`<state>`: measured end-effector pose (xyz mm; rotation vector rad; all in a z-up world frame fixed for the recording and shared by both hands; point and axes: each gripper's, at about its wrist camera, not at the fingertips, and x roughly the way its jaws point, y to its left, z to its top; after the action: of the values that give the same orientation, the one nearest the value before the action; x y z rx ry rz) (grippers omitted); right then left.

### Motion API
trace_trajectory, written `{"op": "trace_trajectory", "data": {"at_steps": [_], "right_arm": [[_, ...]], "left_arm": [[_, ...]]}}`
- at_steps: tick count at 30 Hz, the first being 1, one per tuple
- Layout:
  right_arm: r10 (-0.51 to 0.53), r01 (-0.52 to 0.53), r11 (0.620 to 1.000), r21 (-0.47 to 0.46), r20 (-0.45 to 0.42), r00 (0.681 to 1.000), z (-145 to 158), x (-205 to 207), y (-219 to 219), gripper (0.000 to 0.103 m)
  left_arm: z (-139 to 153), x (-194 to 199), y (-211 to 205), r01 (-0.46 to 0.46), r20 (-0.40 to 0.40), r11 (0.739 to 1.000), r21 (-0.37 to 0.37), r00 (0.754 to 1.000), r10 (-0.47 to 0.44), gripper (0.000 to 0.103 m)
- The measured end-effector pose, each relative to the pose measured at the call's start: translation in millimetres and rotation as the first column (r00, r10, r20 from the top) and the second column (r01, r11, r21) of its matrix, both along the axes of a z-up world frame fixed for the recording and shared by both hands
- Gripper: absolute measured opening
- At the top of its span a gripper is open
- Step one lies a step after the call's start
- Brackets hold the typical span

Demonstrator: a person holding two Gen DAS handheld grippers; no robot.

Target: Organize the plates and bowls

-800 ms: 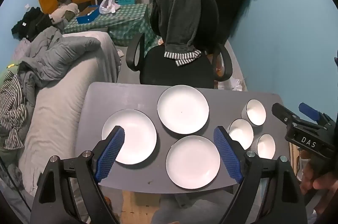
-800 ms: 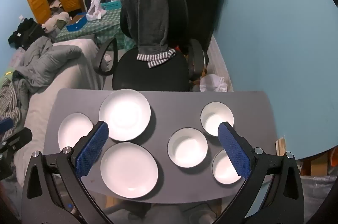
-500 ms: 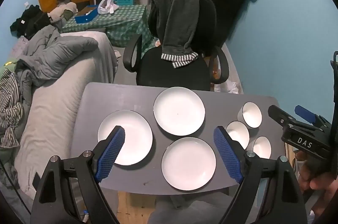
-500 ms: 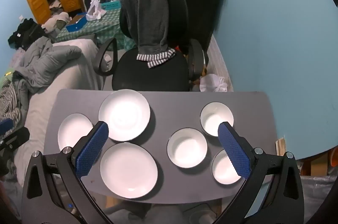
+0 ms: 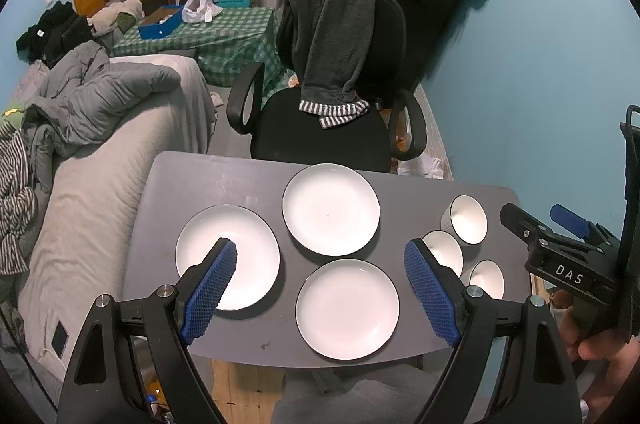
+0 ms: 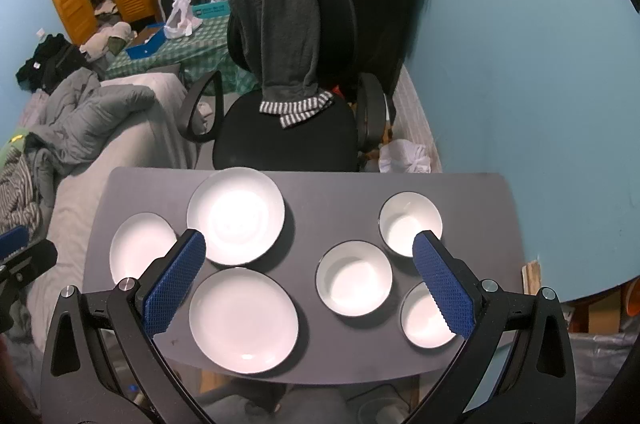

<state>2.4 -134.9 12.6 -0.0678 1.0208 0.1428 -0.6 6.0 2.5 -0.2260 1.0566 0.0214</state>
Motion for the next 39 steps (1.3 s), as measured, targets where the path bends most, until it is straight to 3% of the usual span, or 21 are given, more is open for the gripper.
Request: {"op": "trace_trajectory", "data": {"at_steps": [39], "right_arm": [[0.004, -0.004, 1.000, 0.001, -0.004, 1.000, -2.2, -4.9, 4.0, 0.102]], "left_arm": [[-0.4, -3.7, -7.0, 0.006, -0.003, 1.000, 0.001, 1.000, -0.006, 0.087]]}}
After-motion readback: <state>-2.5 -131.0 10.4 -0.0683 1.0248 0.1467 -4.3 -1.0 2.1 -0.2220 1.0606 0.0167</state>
